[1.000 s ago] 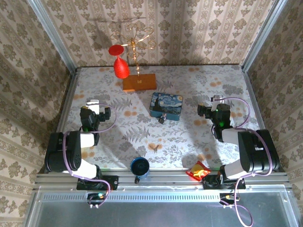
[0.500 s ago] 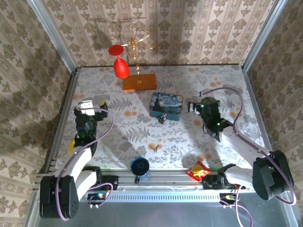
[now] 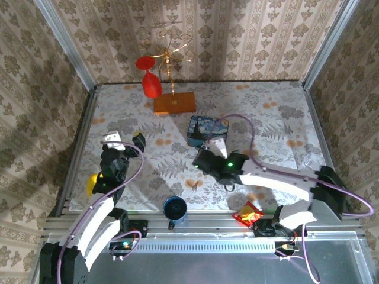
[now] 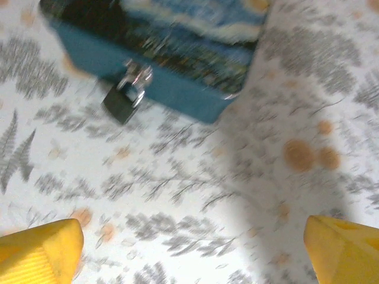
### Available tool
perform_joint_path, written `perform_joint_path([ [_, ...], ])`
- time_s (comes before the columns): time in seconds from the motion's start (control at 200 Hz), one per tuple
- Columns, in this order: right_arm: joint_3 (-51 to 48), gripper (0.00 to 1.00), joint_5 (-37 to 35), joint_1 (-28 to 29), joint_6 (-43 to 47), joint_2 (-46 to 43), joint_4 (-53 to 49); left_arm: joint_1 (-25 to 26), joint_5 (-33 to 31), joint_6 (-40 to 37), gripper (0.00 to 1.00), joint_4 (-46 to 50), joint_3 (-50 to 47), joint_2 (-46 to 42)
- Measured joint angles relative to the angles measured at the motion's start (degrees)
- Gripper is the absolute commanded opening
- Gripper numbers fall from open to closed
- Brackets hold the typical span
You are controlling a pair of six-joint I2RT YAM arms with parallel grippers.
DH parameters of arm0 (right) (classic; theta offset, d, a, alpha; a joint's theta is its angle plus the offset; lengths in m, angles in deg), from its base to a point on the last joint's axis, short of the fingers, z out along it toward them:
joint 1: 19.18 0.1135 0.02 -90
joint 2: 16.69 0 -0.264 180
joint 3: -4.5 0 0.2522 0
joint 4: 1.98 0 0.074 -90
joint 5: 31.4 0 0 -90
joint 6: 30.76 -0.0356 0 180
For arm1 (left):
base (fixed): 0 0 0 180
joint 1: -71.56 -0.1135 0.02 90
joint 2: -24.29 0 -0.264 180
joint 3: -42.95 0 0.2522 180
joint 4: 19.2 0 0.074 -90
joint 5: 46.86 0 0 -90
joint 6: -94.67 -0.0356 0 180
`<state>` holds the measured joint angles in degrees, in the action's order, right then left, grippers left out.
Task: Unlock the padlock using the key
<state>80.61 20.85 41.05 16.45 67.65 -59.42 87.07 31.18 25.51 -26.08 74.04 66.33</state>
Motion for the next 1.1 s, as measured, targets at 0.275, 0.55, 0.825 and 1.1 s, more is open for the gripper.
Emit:
perform_joint_path([
  [0.275,7.21,0.87,14.03,2.80,-5.95,13.07,-3.41,0.00,-2.93,2.19,1.00,2.21,0.11,1.92],
  [0.55,8.66,0.83,22.49,2.80,-7.26,18.32,-1.31,0.00,-2.91,2.73,1.00,2.23,0.33,2.51],
  [0.825,10.84,0.78,24.87,2.80,-6.97,24.22,-1.51,0.00,-2.91,2.75,1.00,2.23,0.33,2.51],
  [1.1,10.14,0.68,26.14,2.56,-7.32,25.66,-1.33,0.00,-2.93,2.78,1.00,2.23,0.33,2.51],
])
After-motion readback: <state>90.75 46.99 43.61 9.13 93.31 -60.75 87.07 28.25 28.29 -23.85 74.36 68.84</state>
